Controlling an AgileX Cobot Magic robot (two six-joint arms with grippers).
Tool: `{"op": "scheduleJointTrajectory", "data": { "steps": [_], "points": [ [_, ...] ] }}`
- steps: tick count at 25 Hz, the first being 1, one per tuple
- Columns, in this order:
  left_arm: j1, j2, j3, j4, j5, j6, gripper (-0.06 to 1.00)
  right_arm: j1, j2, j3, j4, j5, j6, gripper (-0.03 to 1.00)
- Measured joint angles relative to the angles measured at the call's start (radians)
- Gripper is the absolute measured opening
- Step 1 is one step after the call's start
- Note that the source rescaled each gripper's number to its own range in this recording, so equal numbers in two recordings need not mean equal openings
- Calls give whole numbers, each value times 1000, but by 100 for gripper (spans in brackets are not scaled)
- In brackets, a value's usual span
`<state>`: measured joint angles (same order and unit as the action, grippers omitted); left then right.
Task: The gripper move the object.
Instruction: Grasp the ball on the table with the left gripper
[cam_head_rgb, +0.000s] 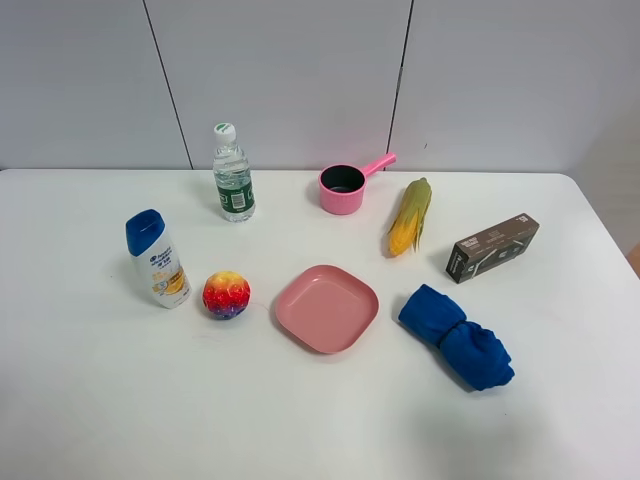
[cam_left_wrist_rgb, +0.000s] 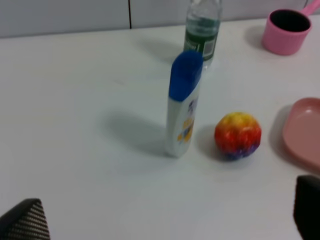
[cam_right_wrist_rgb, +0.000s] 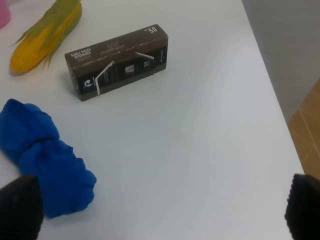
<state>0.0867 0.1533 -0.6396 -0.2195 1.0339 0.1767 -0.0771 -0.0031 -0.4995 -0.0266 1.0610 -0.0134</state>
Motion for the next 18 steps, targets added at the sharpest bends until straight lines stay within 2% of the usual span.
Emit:
{"op": "scheduleJointTrajectory", "data": {
  "steps": [5, 8, 14, 18],
  "points": [
    [0, 231, -160, -51, -10, 142, 100, 0, 0, 0, 0, 0, 0, 100],
    [0, 377, -244, -73, -9, 284, 100, 0, 0, 0, 0, 0, 0, 100],
    [0, 648, -371, -174, 24, 618, 100, 0, 0, 0, 0, 0, 0, 100],
    [0, 793, -436, -190, 41, 826, 100, 0, 0, 0, 0, 0, 0, 100]
  ]
}}
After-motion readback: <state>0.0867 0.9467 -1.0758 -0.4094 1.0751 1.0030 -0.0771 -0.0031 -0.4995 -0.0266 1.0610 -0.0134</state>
